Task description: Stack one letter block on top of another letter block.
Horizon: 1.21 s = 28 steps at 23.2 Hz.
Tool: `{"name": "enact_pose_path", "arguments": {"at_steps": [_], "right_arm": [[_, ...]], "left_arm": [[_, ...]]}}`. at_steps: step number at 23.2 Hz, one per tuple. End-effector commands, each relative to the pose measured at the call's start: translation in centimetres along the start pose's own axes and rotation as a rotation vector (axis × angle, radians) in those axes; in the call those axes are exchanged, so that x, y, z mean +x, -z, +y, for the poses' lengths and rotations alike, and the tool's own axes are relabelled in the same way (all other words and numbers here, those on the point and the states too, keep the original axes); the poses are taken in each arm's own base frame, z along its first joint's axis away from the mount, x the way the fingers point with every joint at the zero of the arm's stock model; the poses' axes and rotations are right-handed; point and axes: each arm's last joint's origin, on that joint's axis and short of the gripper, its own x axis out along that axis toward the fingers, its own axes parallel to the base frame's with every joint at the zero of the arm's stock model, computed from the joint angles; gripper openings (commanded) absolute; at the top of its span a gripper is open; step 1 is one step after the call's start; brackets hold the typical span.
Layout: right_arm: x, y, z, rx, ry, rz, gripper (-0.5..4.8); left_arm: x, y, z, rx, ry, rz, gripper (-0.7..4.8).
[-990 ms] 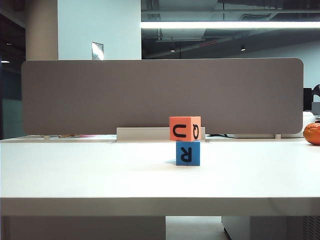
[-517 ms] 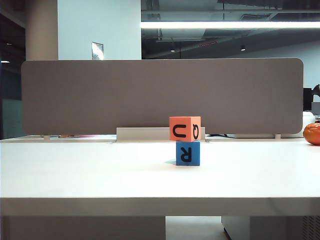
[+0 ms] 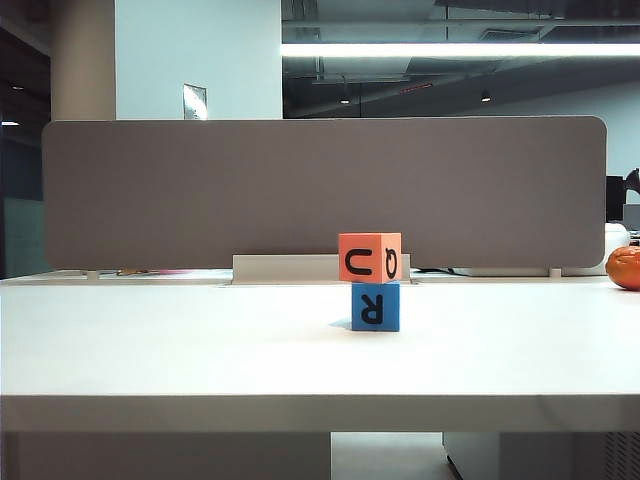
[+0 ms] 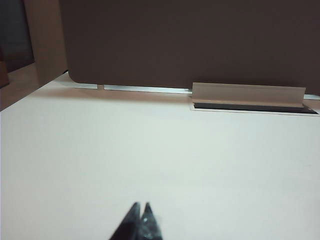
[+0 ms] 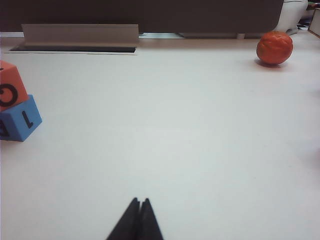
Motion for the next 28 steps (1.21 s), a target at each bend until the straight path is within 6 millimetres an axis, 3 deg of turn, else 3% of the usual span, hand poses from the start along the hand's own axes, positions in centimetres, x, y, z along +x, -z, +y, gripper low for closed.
{"name": "enact_pose_path", "arguments": {"at_steps": [1, 28], "right_arm": [[0.04, 0.1, 0.0, -0.002, 0.002, -0.004, -0.08], [0.04, 0.1, 0.0, -0.002, 0.002, -0.004, -0.08]], "left_arm": [[-0.02, 0.33, 0.02, -0.008, -0.004, 0.042, -0.06], [-0.03, 0.45, 0.02, -0.009, -0.004, 0.054, -0.06]]}}
